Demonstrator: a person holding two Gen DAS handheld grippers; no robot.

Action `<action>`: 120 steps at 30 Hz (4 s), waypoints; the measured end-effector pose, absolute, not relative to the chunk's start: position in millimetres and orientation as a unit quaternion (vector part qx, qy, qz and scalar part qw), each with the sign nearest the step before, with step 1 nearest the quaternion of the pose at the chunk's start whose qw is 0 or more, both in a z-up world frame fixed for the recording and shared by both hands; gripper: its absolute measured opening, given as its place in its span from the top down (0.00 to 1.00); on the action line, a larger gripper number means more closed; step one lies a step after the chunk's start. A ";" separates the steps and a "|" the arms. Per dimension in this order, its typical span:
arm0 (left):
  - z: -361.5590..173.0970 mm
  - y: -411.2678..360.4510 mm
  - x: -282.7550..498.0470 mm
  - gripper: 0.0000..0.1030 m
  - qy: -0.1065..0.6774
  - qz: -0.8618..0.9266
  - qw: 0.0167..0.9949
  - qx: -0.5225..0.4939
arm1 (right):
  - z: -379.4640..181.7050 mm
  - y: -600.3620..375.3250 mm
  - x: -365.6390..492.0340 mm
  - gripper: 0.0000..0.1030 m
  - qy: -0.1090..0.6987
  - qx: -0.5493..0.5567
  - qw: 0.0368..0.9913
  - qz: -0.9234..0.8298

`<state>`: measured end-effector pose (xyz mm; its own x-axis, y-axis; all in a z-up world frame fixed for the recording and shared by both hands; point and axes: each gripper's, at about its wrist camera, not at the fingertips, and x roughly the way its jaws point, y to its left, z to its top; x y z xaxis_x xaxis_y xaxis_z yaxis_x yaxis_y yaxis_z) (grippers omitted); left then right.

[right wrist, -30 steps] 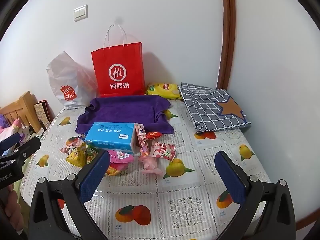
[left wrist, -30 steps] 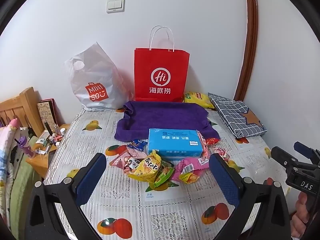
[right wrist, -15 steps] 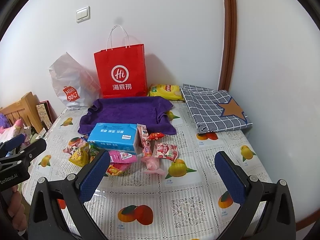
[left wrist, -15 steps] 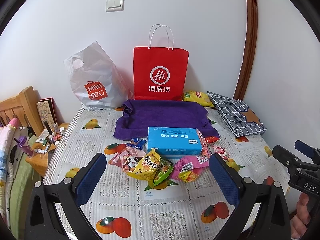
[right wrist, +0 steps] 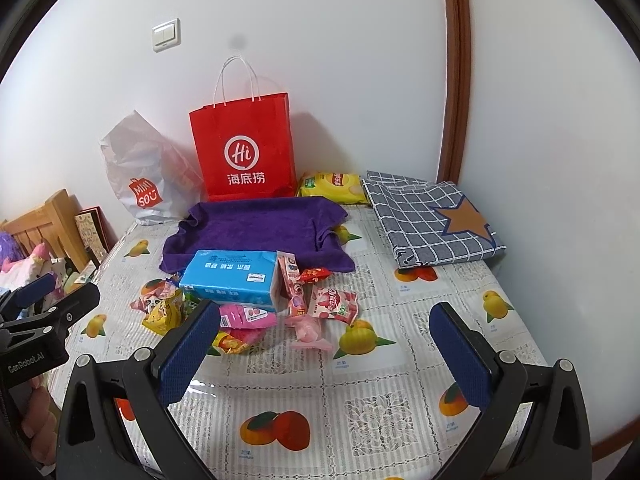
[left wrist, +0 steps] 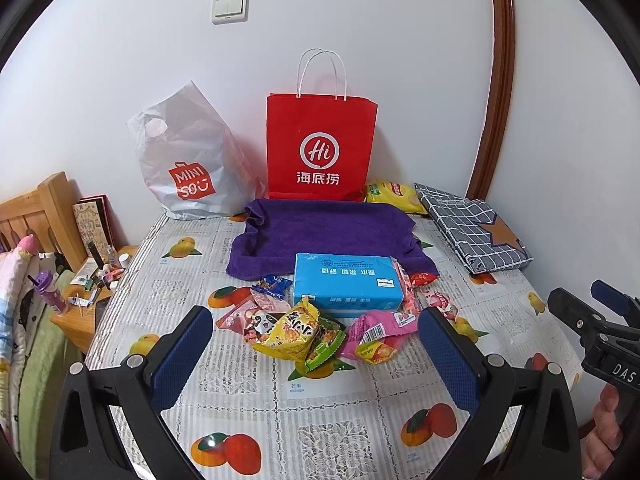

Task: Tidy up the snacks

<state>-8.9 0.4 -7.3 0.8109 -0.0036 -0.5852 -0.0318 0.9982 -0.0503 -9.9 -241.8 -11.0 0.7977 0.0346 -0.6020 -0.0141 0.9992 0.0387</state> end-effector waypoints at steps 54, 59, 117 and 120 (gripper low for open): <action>-11.7 1.6 3.5 0.00 0.315 0.028 0.949 -0.012 | -16.7 -239.0 -3.0 0.00 0.318 0.026 0.948 0.025; -27.6 9.7 24.8 0.00 0.336 0.044 0.941 -0.012 | -33.1 -244.6 17.3 0.00 0.336 0.018 0.942 -0.004; -149.3 30.8 111.1 0.16 0.453 -0.036 0.891 -0.007 | -195.2 -253.9 91.7 0.61 0.490 0.017 0.866 0.098; -151.8 29.7 111.1 0.29 0.457 -0.036 0.889 -0.006 | -197.4 -253.7 91.2 0.59 0.488 0.013 0.867 0.099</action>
<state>111.1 29.7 -151.8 0.5790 -0.0697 -0.8124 0.0581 0.9973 -0.0442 91.2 -253.7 -197.4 0.5043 0.1845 -0.8436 -0.1591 0.9800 0.1192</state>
